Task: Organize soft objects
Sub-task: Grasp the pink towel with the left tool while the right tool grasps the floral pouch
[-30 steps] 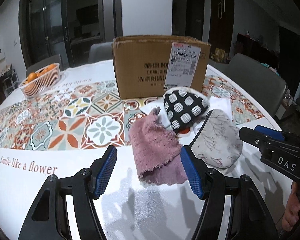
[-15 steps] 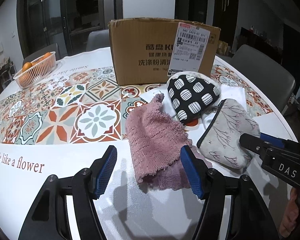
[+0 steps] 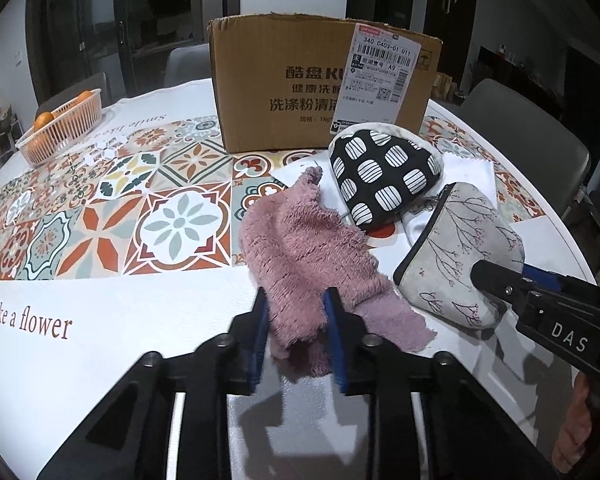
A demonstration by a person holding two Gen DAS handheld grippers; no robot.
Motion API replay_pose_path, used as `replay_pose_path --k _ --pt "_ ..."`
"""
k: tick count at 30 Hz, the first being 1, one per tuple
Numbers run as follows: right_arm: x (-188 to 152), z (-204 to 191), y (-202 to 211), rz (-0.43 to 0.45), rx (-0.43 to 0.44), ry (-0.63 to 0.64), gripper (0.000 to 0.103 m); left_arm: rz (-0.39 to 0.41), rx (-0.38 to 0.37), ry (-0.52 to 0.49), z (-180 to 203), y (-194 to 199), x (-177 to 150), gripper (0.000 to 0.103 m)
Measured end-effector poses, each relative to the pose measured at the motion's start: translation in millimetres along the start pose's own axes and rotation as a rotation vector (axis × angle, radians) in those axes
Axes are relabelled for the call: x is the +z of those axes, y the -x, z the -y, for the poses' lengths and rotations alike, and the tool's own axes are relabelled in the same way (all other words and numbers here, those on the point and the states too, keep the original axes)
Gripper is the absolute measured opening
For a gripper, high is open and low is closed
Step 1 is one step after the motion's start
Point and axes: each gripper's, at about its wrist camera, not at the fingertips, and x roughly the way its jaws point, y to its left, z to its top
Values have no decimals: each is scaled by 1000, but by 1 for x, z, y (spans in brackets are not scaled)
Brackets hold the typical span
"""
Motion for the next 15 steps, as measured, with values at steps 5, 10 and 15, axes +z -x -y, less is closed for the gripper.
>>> replay_pose_path --k 5,10,15 --pt "-1 -2 5 12 -1 12 20 19 -1 -7 1 8 0 16" --pt "-1 -5 15 29 9 23 16 42 -2 -13 2 18 2 13" --pt "0 -11 27 54 12 50 15 72 -2 -17 4 31 5 11"
